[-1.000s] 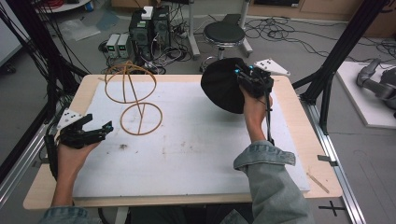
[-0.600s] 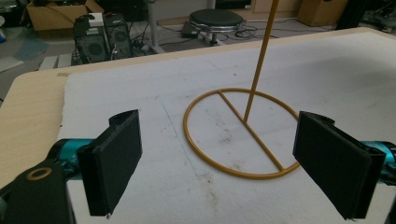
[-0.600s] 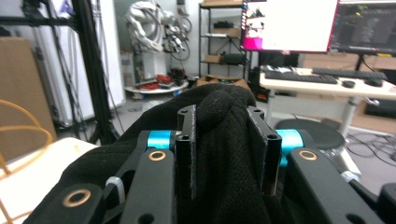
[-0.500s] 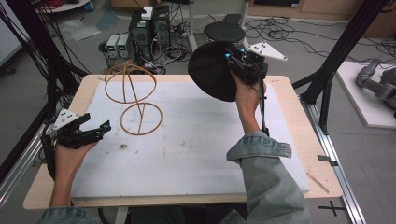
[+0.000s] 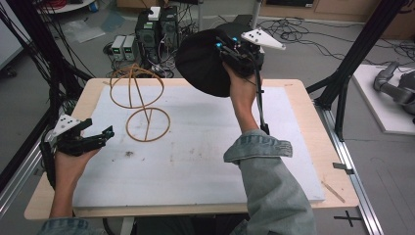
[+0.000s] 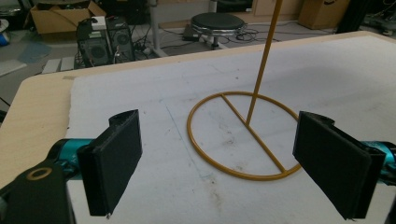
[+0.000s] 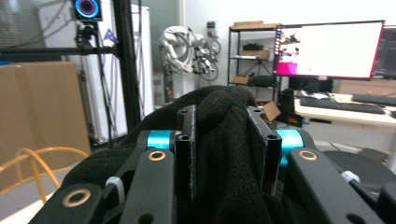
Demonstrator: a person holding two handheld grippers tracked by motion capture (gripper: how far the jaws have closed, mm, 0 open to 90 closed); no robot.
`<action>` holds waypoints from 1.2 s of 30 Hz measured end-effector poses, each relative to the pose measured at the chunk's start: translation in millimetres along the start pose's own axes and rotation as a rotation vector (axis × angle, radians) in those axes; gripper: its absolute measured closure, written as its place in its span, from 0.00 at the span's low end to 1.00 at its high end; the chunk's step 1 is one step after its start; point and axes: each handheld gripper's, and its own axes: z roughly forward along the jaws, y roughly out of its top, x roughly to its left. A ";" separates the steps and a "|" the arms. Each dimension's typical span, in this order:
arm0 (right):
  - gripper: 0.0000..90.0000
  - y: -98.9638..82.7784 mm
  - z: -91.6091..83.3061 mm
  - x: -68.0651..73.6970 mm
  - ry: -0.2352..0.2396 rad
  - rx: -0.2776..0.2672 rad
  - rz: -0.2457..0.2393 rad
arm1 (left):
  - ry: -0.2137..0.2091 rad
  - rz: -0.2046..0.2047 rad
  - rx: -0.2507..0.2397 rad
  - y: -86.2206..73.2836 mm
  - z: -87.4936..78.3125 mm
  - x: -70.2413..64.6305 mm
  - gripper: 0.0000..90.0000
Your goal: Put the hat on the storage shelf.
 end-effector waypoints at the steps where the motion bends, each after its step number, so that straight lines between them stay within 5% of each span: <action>1: 0.76 1.5 2.2 3.3 0.006 0.003 0.003 | 0.001 0.004 0.001 0.1 -0.5 0.4 0.18; 36: 0.76 3.4 67.5 87.9 0.215 0.009 0.047 | 0.017 -0.008 -0.022 1.7 -13.1 7.2 0.18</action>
